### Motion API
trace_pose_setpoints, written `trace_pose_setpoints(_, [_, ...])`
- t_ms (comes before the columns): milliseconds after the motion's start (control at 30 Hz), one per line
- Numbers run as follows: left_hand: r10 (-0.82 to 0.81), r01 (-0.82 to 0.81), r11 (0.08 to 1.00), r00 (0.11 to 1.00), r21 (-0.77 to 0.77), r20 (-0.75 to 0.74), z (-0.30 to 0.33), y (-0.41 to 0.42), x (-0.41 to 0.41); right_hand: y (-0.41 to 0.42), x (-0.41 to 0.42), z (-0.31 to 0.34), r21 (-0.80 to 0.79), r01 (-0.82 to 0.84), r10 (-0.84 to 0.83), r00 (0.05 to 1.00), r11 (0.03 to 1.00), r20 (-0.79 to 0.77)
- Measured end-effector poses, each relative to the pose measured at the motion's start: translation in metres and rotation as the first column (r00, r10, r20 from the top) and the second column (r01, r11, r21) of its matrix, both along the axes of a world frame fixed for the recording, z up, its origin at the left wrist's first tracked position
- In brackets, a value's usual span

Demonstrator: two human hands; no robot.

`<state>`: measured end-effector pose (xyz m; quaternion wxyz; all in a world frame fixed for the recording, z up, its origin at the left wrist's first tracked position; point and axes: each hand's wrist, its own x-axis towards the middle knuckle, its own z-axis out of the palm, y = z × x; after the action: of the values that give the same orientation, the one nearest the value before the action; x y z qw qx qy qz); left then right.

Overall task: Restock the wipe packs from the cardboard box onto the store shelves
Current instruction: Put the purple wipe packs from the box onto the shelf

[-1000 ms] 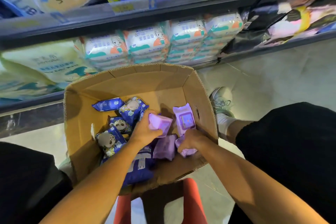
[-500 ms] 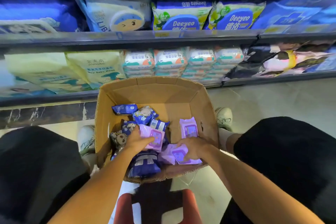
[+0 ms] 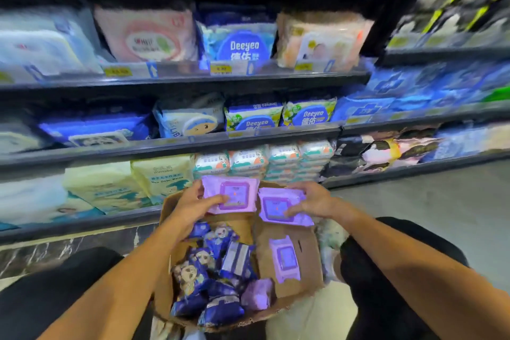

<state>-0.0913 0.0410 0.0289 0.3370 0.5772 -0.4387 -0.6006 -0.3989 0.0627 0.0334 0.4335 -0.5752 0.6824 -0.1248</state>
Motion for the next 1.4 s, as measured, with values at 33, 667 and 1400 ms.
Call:
trace_pose_setpoints(33, [0.009,-0.009,0.999,1.000,-0.037,-0.015,0.017,-0.004,0.001,-0.002,-0.005,0.018,-0.031,0.018,-0.017,0.999,0.999,0.047])
trace_pose_setpoints(667, [-0.139,0.023,0.855,0.973,-0.518,-0.185,0.264,-0.017,-0.036,0.005,-0.066,0.283,-0.547,0.255,-0.038,0.926,0.797,0.376])
trace_pose_setpoints(1400, [-0.145,-0.007,0.691,0.978,-0.723,-0.147,0.436,-0.122,-0.065,-0.141,-0.102,0.466,-0.791,0.113,-0.096,0.993,0.602,0.069])
